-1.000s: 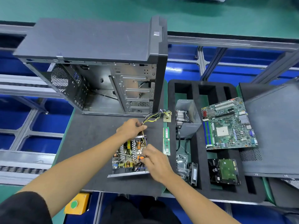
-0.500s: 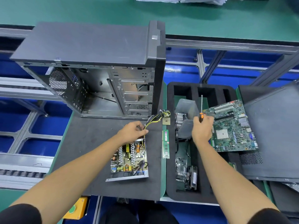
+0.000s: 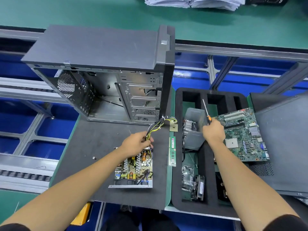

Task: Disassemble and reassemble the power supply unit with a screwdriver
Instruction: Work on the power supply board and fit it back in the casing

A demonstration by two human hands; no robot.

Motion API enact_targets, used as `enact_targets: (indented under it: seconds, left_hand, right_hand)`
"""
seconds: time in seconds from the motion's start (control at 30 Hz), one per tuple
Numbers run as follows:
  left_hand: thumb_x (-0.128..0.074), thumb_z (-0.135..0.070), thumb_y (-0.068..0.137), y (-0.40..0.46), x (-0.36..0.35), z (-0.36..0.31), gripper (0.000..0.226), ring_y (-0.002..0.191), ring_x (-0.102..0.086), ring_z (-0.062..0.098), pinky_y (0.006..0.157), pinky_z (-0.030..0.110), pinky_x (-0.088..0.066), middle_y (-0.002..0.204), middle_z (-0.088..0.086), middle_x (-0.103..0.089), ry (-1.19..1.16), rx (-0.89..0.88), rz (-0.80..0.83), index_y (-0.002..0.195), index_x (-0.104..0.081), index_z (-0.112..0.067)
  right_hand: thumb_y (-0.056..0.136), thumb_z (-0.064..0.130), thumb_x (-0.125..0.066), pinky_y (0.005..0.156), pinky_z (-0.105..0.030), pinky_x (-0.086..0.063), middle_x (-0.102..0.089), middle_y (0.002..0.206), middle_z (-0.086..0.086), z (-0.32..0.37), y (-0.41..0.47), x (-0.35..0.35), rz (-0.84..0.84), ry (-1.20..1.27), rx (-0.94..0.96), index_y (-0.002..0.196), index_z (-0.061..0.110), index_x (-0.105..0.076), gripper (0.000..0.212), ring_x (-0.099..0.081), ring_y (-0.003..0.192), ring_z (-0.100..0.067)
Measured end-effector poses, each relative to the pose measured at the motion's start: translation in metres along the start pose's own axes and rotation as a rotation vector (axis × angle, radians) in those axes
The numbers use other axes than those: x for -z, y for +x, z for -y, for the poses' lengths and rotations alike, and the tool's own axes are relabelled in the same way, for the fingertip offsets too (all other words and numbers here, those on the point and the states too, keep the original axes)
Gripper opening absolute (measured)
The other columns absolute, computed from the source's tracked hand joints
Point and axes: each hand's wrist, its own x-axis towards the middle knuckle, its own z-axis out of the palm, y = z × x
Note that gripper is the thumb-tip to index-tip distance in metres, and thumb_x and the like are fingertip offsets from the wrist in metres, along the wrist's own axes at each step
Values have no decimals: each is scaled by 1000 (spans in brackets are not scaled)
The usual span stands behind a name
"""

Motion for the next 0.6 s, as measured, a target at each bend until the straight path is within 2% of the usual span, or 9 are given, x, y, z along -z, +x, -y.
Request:
enact_targets:
  seconds: [0.07, 0.13, 0.23, 0.3, 0.33, 0.4, 0.43, 0.53, 0.6]
  left_hand:
    - [-58, -20, 102, -3, 4, 0, 6, 98, -72, 6, 102, 43, -51, 93, -6, -79, -118, -25, 101, 103, -63, -23]
    - [-64, -13, 97, -4, 8, -5, 2, 96, -74, 15, 105, 48, -50, 94, 7, -79, -280, 9, 157, 98, -64, -12]
    - [-81, -39, 83, -4, 10, -14, 31, 90, -75, 19, 100, 44, -53, 89, 9, -78, -305, 9, 107, 87, -66, -13]
    - [-76, -63, 77, -8, 7, -16, 39, 84, -73, 19, 89, 40, -53, 81, 1, -77, -272, 41, -81, 73, -65, -26]
    - [-67, -70, 77, -10, 7, -14, 40, 79, -71, 17, 83, 37, -52, 75, -7, -74, -205, 72, -241, 72, -67, -30]
    - [-52, -74, 79, -18, 10, -6, 39, 73, -65, 6, 72, 31, -48, 69, -19, -67, 7, 102, -528, 82, -69, -39]
    - [-49, -74, 80, -22, 12, 0, 39, 72, -64, 2, 70, 29, -47, 70, -22, -66, 52, 102, -602, 87, -68, -42]
    - [-57, -73, 79, -32, 28, 27, 36, 75, -64, -4, 73, 29, -50, 78, -28, -68, 16, 136, -651, 97, -64, -42]
    - [-65, -74, 77, -34, 46, 47, 42, 80, -64, -3, 76, 32, -49, 80, -25, -70, 37, 222, -595, 103, -56, -43]
  right_hand:
    - [93, 13, -53, 65, -35, -42, -55, 76, -6, -1, -1, 1, -13, 6, 26, 89, 16, -57, 6, -55, 74, -33]
    - [92, 14, -54, 64, -34, -41, -52, 70, -3, -1, -4, 2, -4, 5, 32, 86, 17, -56, 8, -56, 72, -33]
    - [90, 12, -53, 64, -34, -40, -54, 72, -4, -1, -9, 4, -8, 12, 29, 82, 16, -54, 9, -56, 71, -34]
    - [87, 8, -52, 62, -33, -39, -55, 72, -5, -1, -14, 6, -20, 18, 27, 80, 14, -52, 10, -57, 71, -35]
    - [87, 7, -52, 62, -33, -40, -56, 73, -6, -1, -16, 6, -26, 16, 28, 80, 14, -51, 10, -57, 71, -35]
    - [91, 10, -53, 63, -34, -43, -60, 78, -8, -1, -21, 8, -45, 23, 34, 82, 16, -53, 10, -59, 72, -35]
    - [92, 11, -53, 63, -34, -44, -61, 80, -9, 0, -23, 9, -61, 32, 36, 84, 16, -54, 10, -59, 73, -35]
    - [95, 12, -53, 60, -33, -42, -62, 78, -9, 1, -26, 11, -121, 41, 39, 79, 18, -50, 17, -57, 67, -33]
    - [95, 11, -52, 58, -33, -40, -61, 75, -8, 5, -29, 12, -148, 37, 57, 78, 18, -48, 19, -55, 65, -32]
